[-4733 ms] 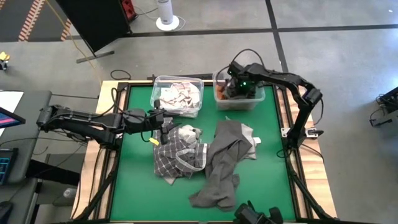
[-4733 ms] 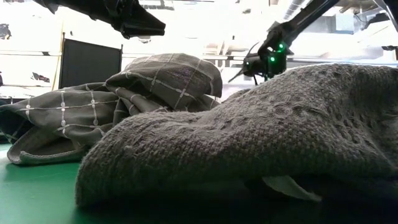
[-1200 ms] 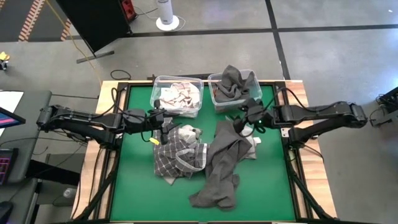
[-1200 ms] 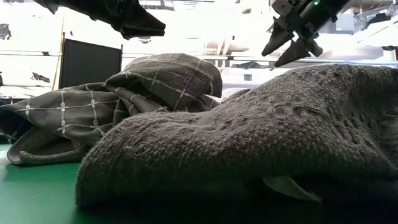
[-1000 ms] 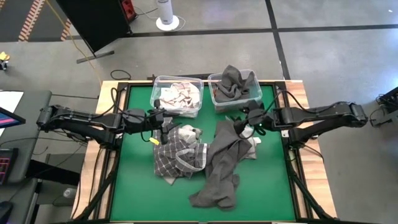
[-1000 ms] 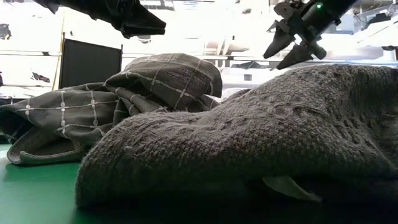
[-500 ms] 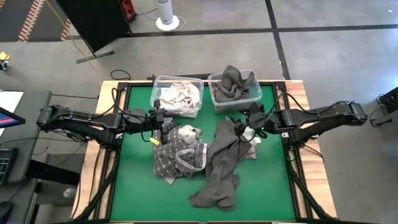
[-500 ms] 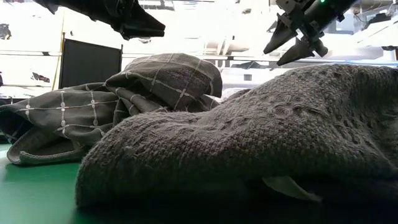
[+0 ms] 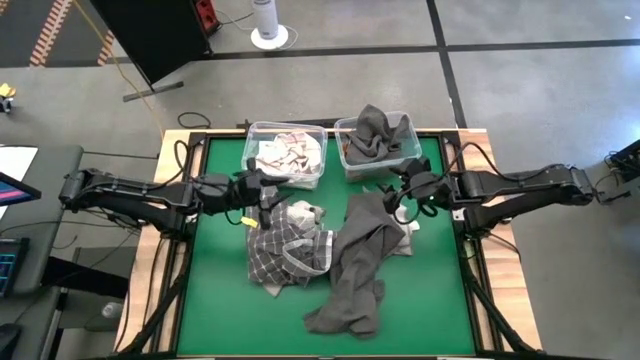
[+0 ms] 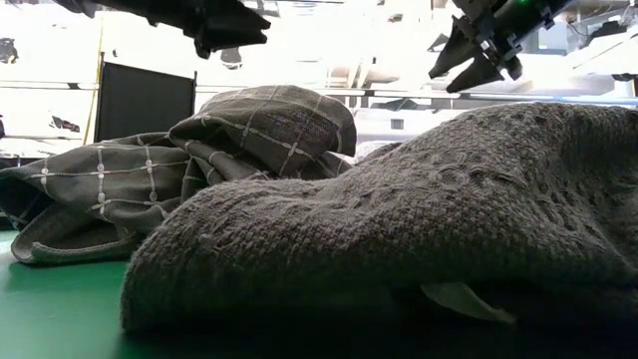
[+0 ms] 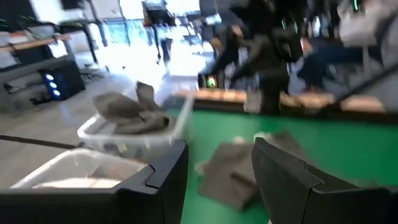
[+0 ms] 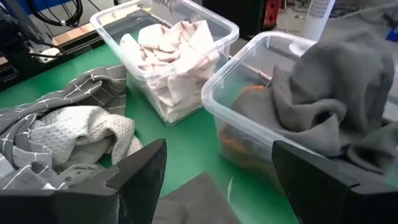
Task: Sort towels by color in basket
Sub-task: Put the black striped microfiber towel into the right transparent bin
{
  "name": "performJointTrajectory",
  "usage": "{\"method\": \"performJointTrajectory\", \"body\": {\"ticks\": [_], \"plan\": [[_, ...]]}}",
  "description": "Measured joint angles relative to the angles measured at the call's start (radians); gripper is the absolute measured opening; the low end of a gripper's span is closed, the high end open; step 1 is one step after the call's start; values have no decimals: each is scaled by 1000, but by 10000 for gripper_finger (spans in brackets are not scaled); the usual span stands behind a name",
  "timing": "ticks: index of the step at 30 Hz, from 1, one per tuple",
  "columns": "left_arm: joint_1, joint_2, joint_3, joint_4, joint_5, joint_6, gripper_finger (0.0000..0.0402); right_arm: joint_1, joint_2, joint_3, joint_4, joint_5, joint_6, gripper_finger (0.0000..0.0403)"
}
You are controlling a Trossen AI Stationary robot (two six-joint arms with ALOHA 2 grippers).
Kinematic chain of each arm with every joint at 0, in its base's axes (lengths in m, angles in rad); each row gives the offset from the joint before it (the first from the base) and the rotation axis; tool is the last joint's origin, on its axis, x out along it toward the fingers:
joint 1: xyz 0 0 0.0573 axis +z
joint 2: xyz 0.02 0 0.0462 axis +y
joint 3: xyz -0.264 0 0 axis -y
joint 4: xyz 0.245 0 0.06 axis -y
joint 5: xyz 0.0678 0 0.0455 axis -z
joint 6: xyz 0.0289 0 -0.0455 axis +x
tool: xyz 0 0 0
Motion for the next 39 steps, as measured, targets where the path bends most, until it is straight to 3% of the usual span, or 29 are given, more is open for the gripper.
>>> {"method": "performJointTrajectory", "body": {"ticks": [4, 10, 16, 19, 22, 28, 34, 39], "plan": [[15, 0, 27, 28, -42, -37, 169, -9, -27, 0, 1, -1, -33, 320], [65, 6, 154, -250, -38, -87, 169, -9, -51, 0, 18, -3, -72, 320], [67, 16, 234, -517, 125, -88, 169, 10, -52, 0, 28, -2, -75, 320], [48, 15, 238, -585, 145, -121, 169, 44, -43, 0, 27, 22, -76, 320], [31, 22, 238, -622, 182, -177, 169, 74, -39, 0, 18, 79, -78, 320], [-39, 117, 239, -625, 367, -246, 169, 86, -39, 0, -8, 122, -78, 320], [-138, 259, 251, -611, 378, -279, 169, 77, -39, 0, -8, 125, -74, 320], [-211, 363, 343, -618, 378, -273, 169, 71, -39, 0, -8, 126, -59, 320]]}}
